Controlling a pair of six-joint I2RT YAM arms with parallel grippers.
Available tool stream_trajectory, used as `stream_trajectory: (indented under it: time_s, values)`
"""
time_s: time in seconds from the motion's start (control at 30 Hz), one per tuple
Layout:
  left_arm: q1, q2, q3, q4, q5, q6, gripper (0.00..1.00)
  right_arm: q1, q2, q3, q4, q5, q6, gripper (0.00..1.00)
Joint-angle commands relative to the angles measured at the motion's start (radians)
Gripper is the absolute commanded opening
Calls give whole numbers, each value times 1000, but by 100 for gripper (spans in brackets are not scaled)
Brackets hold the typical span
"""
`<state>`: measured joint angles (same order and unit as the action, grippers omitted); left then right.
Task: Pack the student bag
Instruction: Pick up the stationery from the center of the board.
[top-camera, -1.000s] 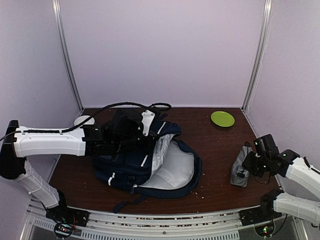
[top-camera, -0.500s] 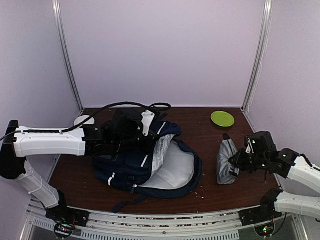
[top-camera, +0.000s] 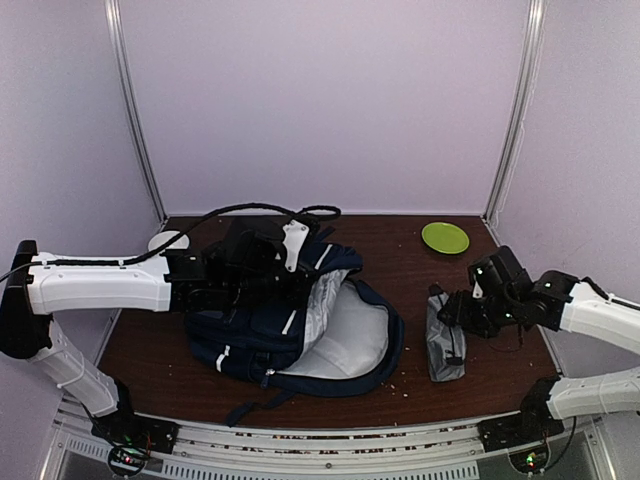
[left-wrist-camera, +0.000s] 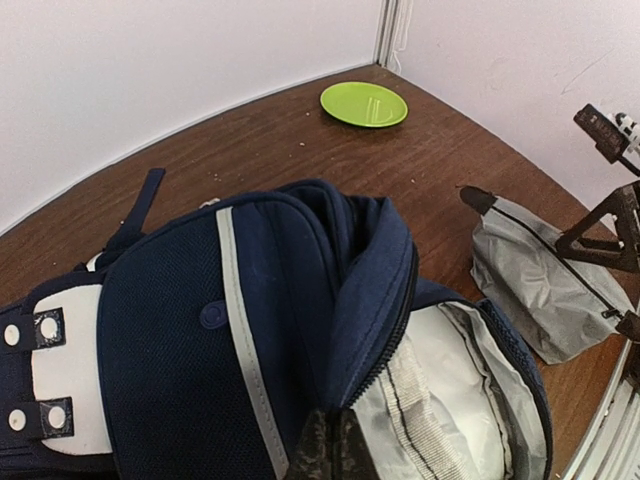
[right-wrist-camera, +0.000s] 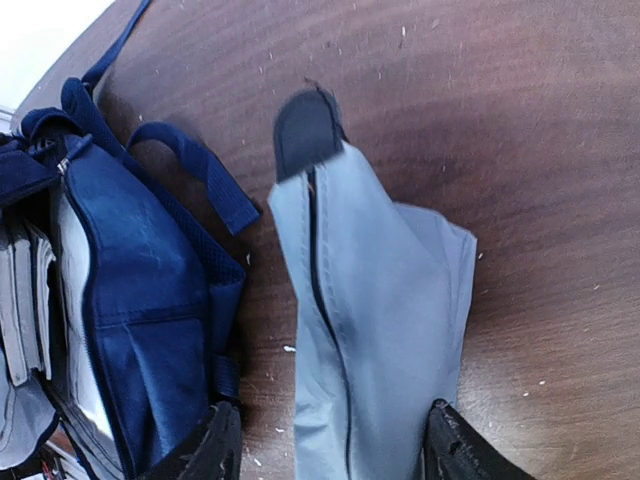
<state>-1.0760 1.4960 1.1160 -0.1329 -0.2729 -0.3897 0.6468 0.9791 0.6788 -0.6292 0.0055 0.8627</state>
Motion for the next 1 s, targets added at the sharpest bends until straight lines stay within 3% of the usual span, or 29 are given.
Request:
stream_trajectory:
  time_s: [0.0,0.23,0.6,0.83,0.97]
  values:
    - [14,-23,-30,-31,-31,-10,0,5,26,87,-142,98,-82,65]
    - [10,-29,-38,-30,-35,-15,0,25,132,166,-224,153,-136,68]
    - [5,-32,-36,-43,-41,-11,0,25,172,88,-182,229,-129,67]
    - [4,-26,-27,-45,-37,-12,0,25,185,46,-118,172,-129,40]
    - [4,-38,-24,-54,-42,-12,0,24,143,39,-114,194,-105,12]
